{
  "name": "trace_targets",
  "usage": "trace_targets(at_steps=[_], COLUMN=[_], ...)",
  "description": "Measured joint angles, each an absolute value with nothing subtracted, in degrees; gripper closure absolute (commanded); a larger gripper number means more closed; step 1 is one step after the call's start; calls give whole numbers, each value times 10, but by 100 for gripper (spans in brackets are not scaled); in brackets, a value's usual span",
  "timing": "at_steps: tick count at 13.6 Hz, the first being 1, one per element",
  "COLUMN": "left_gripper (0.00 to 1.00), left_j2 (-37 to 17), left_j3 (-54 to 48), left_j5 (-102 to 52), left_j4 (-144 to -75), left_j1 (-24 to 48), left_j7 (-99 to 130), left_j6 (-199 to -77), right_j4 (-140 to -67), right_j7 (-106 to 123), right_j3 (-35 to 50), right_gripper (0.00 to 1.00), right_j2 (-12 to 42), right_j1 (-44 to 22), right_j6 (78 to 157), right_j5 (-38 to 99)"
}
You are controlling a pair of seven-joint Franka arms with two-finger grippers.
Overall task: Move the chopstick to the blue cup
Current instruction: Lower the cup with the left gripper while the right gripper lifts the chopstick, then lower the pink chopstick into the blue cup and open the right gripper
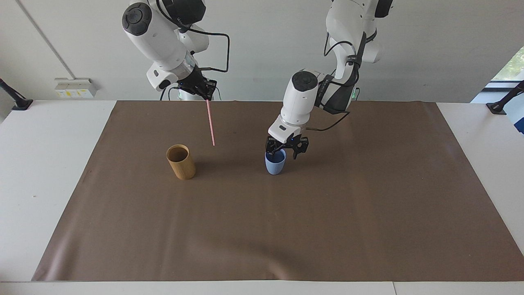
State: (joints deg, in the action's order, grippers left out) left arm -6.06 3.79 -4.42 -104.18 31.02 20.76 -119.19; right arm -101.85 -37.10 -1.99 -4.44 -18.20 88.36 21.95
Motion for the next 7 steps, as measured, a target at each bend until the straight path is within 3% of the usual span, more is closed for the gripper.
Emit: trace_targets(at_steps=[4,7], left_gripper=[0,0], left_j2=[-6,-2], left_j3=[42,43], left_j5=[-44,-44], left_j4=[-1023,-948], left_j1=[211,156], left_j7=[44,-41], left_j6=[-1124,-1034], right_j4=[-1019,-1011], right_j7=[-492,-548], right_j3=[-18,-16], right_gripper=[100,100], right_j2=[-23,6], right_j1=[-251,-289], right_j6=[965,1031], right_j5=[247,265])
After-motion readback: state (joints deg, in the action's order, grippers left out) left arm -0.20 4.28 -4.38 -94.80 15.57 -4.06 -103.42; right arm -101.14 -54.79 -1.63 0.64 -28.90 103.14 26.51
